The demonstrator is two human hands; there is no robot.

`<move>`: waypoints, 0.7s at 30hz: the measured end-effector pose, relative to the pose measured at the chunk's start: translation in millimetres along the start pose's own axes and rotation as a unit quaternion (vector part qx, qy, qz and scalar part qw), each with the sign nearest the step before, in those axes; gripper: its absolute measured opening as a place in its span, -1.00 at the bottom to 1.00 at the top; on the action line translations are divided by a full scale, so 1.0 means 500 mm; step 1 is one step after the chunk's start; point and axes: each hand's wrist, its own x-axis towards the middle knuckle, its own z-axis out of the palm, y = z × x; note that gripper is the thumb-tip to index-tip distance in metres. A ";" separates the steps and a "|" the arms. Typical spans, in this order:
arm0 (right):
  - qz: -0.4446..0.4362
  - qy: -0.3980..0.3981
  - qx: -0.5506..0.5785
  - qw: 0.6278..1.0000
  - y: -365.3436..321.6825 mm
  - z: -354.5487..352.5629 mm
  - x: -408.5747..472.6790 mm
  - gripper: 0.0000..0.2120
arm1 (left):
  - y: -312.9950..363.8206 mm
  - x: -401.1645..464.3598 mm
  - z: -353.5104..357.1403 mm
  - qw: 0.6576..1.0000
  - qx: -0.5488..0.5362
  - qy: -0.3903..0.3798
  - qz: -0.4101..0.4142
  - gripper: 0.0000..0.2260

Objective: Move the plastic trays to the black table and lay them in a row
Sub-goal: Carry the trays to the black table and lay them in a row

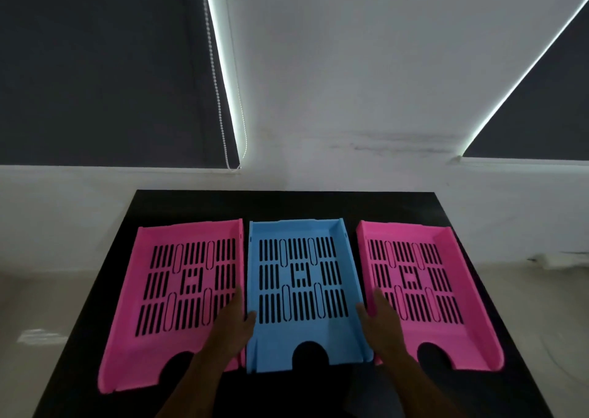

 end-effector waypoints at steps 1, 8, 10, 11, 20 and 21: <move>-0.004 -0.014 -0.005 1.000 -0.004 0.000 0.001 -0.50 | 0.006 -0.002 0.005 1.000 0.009 0.000 0.002 -0.32; -0.036 -0.083 -0.016 0.996 -0.007 -0.017 0.017 -0.48 | 0.037 -0.013 0.017 0.999 0.047 0.017 -0.004 -0.38; -0.043 -0.098 -0.011 0.994 -0.010 -0.024 0.020 -0.42 | 0.035 -0.008 0.018 0.998 0.061 0.027 -0.003 -0.38; -0.040 -0.104 -0.010 0.994 -0.006 -0.023 0.024 -0.40 | 0.037 -0.007 0.019 0.998 0.065 0.027 -0.006 -0.38; -0.085 -0.142 -0.008 0.986 -0.018 -0.021 0.036 -0.22 | 0.039 0.006 0.026 0.997 0.078 0.024 -0.011 -0.38; -0.090 -0.143 -0.014 0.985 -0.018 -0.019 0.040 -0.20 | 0.039 0.010 0.027 0.997 0.079 0.022 -0.009 -0.38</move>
